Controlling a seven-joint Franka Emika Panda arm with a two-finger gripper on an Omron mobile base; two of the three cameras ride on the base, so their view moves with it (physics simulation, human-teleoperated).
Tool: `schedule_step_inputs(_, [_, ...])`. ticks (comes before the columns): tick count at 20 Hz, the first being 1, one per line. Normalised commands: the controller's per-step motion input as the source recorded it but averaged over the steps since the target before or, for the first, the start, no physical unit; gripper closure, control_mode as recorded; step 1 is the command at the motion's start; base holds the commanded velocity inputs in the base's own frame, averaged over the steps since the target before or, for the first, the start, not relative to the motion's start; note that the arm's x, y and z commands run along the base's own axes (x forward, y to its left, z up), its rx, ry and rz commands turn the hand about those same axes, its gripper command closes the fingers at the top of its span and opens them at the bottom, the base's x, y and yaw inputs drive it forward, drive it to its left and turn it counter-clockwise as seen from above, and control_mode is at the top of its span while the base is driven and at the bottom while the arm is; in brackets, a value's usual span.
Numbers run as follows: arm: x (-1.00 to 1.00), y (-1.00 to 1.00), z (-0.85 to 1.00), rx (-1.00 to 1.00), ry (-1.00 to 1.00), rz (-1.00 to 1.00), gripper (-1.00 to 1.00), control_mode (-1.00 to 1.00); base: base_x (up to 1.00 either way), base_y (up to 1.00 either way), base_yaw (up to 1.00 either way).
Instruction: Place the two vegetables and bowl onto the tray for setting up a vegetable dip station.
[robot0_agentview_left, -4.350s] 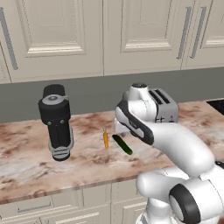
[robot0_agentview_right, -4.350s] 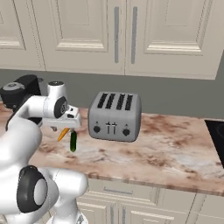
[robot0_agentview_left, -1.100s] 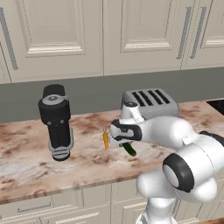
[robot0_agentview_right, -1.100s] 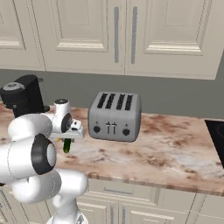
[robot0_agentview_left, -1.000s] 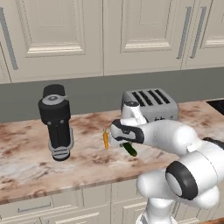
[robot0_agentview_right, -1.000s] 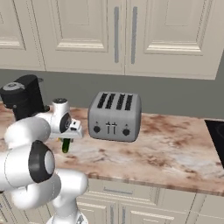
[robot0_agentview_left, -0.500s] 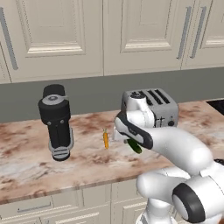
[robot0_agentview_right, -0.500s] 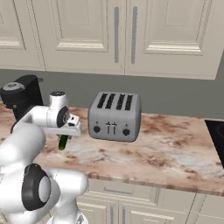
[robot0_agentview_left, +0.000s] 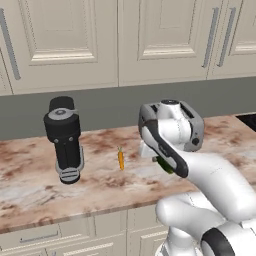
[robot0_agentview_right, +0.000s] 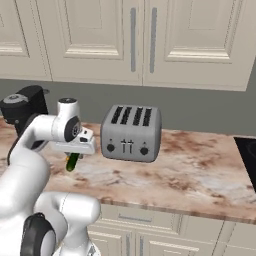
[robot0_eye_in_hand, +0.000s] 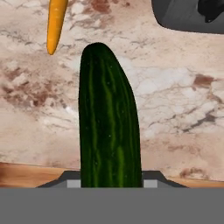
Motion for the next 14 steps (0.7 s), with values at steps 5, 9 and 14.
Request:
schedule_step_inputs(5, [-0.62, -0.08, 0.38, 0.00, 0.00, 0.00, 1.00, -1.00, 0.00, 0.00, 0.00])
schedule_step_inputs(9, [-0.59, -0.02, 0.32, 0.00, 0.00, 0.00, 1.00, -1.00, 0.00, 0.00, 0.00])
schedule_step_inputs(14, [-0.48, 0.00, 0.36, 0.00, 0.00, 0.00, 1.00, -1.00, 0.00, 0.00, 0.00])
